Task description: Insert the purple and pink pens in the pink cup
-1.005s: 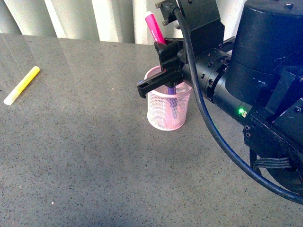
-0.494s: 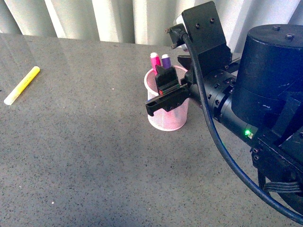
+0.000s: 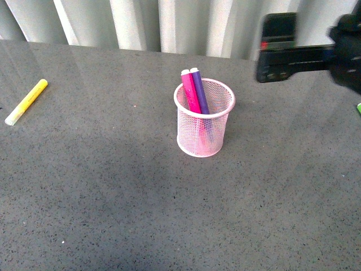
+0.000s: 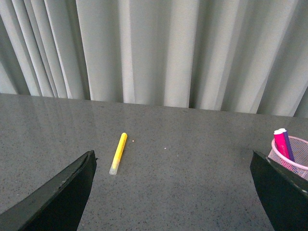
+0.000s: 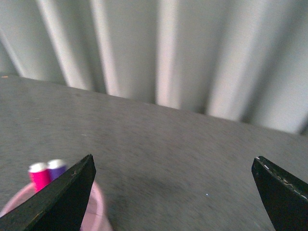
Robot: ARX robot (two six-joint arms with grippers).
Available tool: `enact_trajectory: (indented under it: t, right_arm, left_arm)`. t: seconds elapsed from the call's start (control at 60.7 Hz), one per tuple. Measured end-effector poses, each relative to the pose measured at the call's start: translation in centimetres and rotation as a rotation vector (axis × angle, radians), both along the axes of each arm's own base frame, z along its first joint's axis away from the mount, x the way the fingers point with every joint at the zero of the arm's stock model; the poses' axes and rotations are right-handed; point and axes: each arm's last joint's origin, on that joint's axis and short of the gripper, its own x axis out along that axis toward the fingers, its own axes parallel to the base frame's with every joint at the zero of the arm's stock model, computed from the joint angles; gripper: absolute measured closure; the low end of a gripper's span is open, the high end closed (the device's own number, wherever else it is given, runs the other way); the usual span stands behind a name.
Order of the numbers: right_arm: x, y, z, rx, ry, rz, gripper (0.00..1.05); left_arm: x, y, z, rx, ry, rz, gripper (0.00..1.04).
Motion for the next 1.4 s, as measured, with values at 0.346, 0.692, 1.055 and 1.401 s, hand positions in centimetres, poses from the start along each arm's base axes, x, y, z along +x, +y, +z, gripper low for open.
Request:
enact_trajectory:
  t: [0.346, 0.692, 1.055, 1.401]
  right_arm:
    - [-9.2, -6.3, 1.6, 0.024, 0.074, -0.149, 0.17]
    - [-12.6, -7.8, 1.9, 0.007, -0.203, -0.115, 0.78]
    - [-14.7, -9.0, 2.6, 0.006, -0.228, -0.116, 1.01]
    - [-16.1, -9.0, 3.0, 0.007, -0.24, -0.115, 1.01]
  left_arm:
    - [0.0, 0.0, 0.0, 0.0, 0.0, 0.0, 0.07]
    - [0.0, 0.0, 0.0, 0.0, -0.001, 0.0, 0.07]
    - [0.0, 0.0, 0.0, 0.0, -0.001, 0.0, 0.07]
    - [0.0, 0.0, 0.0, 0.0, -0.001, 0.0, 0.07]
